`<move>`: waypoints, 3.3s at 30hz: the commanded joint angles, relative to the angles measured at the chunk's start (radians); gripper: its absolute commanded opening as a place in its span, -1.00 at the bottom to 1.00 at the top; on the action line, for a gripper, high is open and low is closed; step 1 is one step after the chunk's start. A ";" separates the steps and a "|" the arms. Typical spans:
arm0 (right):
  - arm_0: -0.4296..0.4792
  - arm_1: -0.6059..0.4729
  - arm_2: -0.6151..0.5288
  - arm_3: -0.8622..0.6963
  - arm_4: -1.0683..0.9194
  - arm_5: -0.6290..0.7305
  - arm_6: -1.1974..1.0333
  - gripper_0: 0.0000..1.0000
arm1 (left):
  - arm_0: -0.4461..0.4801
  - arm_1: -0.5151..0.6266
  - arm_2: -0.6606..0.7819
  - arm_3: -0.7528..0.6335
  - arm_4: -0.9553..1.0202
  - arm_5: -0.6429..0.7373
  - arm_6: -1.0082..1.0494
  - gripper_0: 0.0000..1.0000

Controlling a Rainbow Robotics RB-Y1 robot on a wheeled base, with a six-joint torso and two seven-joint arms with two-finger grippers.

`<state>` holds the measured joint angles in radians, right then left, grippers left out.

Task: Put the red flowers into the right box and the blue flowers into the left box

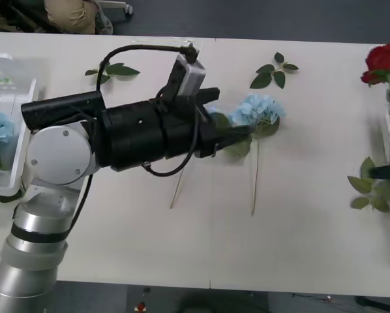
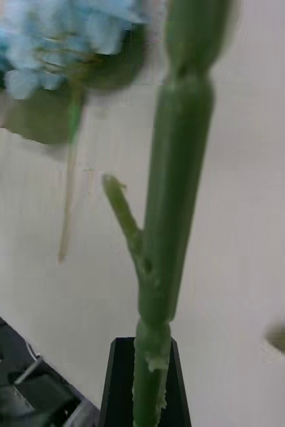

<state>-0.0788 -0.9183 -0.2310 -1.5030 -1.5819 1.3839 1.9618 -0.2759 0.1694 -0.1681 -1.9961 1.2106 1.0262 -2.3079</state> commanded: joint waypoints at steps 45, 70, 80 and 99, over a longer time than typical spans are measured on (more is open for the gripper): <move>0.030 -0.229 -0.030 0.170 0.367 -0.094 -0.170 0.48 | -0.336 0.222 -0.510 0.609 -0.552 -0.031 0.495 -0.99; -0.329 -0.037 0.599 -0.434 0.744 -0.137 -1.183 0.51 | -0.353 0.596 -0.172 -0.024 -0.572 0.658 0.498 -1.00; -0.506 0.125 0.771 -0.235 0.884 -0.213 -1.193 0.51 | -0.350 1.076 0.002 0.022 -0.594 0.881 0.463 -1.00; -0.647 0.219 0.967 0.096 0.950 -0.322 -1.123 0.51 | -0.460 0.941 -0.286 0.797 -0.979 0.302 0.404 -1.00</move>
<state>-0.7023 -0.7009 0.7351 -1.4076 -0.6410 1.0782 0.7761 -0.6791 1.0956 -0.4464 -1.2242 0.2362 1.3551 -1.9225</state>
